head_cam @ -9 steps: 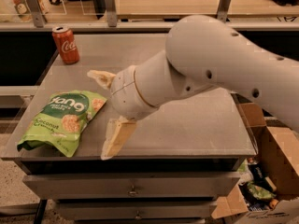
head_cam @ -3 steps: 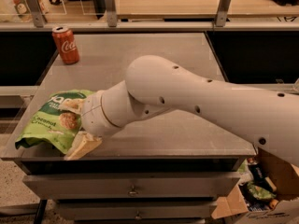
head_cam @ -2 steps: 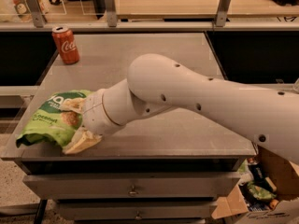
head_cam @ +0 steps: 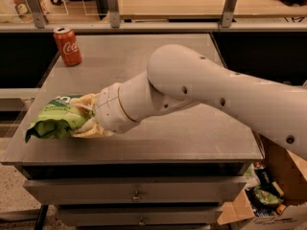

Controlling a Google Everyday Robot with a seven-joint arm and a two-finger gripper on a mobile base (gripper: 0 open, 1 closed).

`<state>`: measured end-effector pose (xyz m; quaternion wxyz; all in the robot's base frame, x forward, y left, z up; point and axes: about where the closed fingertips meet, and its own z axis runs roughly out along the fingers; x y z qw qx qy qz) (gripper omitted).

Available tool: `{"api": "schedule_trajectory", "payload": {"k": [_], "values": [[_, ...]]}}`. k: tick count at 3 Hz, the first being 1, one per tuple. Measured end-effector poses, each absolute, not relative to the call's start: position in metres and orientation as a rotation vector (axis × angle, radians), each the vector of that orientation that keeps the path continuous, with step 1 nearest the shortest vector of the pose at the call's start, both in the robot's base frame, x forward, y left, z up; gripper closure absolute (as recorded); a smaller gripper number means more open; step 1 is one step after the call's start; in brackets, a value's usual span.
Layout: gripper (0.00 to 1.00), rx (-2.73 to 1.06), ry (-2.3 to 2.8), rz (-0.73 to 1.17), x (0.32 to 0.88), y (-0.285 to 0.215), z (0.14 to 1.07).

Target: Move green rice chip bag near coke can

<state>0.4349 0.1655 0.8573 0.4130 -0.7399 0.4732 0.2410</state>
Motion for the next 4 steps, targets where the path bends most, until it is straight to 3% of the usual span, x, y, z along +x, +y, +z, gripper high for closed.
{"api": "schedule_trajectory", "payload": {"k": [1, 4], "values": [[1.00, -1.815, 1.192, 0.569, 0.444, 0.143, 0.888], [1.00, -1.868, 1.128, 0.425, 0.484, 0.155, 0.894]]}}
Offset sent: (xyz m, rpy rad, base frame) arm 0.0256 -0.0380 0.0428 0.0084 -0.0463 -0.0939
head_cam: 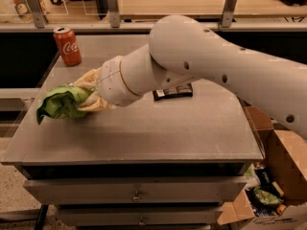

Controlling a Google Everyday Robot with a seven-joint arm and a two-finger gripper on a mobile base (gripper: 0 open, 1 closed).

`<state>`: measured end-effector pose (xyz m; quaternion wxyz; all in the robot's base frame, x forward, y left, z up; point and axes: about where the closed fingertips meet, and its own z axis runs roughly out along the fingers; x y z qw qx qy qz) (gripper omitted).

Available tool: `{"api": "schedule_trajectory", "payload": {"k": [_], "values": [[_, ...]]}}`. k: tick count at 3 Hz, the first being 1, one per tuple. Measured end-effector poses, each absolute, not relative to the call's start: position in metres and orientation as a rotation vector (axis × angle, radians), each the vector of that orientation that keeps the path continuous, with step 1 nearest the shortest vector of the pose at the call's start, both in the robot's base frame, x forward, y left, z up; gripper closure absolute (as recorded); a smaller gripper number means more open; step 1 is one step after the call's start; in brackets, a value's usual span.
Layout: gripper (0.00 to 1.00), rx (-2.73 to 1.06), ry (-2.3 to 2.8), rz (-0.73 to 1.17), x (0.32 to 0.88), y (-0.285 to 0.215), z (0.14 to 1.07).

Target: Move green rice chip bag near coke can

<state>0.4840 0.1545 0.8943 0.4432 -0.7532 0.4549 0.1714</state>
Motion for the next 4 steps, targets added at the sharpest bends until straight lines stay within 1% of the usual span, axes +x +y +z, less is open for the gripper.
{"api": "schedule_trajectory", "payload": {"k": [2, 4], "values": [[1.00, -1.828, 1.120, 0.272, 0.543, 0.141, 0.902], [1.00, -1.750, 1.112, 0.202, 0.585, 0.125, 0.903]]}}
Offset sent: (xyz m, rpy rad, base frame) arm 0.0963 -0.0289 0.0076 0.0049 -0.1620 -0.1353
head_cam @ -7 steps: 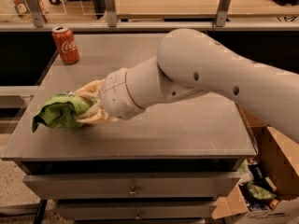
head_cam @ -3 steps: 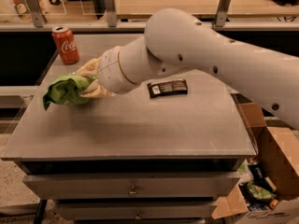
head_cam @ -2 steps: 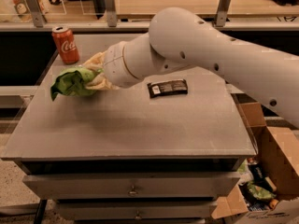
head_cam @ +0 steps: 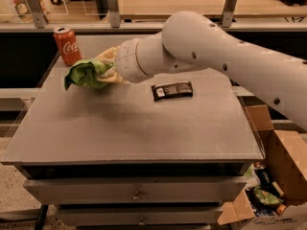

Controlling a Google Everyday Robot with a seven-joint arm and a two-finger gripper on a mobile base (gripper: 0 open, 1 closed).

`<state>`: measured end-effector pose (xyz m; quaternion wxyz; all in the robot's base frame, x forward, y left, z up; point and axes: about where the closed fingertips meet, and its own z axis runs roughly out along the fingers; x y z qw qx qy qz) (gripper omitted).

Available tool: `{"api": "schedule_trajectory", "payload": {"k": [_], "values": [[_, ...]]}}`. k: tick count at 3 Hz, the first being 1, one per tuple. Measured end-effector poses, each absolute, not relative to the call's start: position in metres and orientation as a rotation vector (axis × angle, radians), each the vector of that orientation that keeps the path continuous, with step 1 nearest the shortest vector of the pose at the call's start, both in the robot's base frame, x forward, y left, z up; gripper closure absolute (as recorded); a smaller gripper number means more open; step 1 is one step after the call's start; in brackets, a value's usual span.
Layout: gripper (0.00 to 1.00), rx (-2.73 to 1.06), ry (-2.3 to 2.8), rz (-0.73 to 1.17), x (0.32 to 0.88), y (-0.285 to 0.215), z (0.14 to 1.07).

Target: Move green rice chip bag near coke can

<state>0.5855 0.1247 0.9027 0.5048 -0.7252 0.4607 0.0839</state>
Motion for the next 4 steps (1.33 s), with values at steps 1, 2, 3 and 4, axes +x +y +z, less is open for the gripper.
{"api": "schedule_trajectory", "payload": {"k": [1, 2, 3, 4], "values": [[1.00, -1.723, 1.108, 0.173, 0.600, 0.122, 0.902], [1.00, -1.698, 1.110, 0.136, 0.616, 0.122, 0.900], [0.84, -1.662, 1.104, 0.115, 0.628, 0.126, 0.899], [0.61, -1.629, 1.089, 0.099, 0.638, 0.134, 0.898]]}}
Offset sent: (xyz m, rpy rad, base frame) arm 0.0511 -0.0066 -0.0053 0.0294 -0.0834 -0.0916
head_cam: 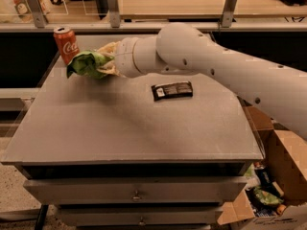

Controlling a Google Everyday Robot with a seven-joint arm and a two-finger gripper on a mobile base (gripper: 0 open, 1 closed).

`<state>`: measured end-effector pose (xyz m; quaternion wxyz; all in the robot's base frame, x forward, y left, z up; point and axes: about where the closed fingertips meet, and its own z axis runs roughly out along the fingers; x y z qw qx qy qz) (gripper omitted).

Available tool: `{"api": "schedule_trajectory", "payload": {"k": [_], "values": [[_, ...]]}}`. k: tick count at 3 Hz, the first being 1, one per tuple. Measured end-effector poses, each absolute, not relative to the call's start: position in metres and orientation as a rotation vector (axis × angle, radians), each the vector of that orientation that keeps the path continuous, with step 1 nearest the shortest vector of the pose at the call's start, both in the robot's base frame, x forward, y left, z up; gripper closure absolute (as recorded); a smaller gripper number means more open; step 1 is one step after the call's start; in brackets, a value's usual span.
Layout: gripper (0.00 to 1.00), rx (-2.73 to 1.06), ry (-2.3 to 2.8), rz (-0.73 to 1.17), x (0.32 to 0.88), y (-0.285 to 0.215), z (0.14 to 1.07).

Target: Move green rice chip bag near coke can

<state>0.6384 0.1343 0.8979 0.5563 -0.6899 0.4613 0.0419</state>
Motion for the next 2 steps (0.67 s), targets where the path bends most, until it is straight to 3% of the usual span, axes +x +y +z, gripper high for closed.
{"api": "schedule_trajectory", "payload": {"k": [2], "values": [[0.14, -1.601, 1.084, 0.074, 0.6483, 0.1465, 0.8929]]}}
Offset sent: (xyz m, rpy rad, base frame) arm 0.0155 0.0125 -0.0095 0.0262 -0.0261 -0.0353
